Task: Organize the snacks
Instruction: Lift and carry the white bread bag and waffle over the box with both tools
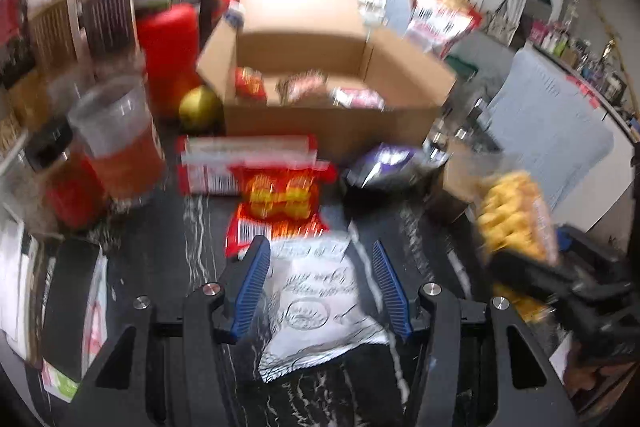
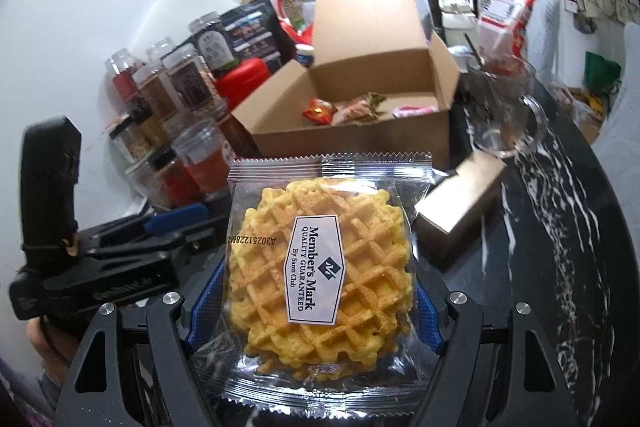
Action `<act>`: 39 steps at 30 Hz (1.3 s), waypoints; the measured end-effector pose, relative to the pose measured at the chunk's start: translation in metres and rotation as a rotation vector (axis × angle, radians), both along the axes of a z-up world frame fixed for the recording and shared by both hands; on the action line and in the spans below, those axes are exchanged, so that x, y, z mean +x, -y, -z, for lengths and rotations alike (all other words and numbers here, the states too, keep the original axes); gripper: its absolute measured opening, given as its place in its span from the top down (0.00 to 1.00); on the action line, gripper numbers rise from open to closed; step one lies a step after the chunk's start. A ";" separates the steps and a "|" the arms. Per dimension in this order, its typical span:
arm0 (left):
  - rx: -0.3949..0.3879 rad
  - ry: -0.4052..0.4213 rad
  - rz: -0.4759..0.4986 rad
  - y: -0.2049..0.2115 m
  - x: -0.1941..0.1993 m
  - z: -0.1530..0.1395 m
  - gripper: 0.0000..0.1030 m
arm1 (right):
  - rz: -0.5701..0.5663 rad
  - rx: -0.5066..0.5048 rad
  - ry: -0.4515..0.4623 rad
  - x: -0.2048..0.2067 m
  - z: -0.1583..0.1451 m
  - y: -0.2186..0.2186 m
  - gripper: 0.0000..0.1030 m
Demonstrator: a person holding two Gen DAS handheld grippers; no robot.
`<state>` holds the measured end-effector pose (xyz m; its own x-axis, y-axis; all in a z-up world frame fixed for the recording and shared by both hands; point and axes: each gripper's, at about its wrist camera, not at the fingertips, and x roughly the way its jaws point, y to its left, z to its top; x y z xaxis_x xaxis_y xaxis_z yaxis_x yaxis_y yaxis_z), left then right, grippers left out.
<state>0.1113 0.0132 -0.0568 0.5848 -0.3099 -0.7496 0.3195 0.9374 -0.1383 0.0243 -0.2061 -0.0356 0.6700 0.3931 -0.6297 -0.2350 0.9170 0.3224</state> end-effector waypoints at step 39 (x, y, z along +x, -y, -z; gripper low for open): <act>0.042 -0.072 -0.014 0.017 0.004 0.014 0.45 | 0.044 0.017 -0.079 0.010 0.021 0.013 0.24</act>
<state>0.1155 -0.0033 -0.0709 0.5329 -0.2692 -0.8022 0.2971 0.9472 -0.1205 0.0346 -0.2194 -0.0563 0.6354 0.3753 -0.6748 -0.1674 0.9201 0.3541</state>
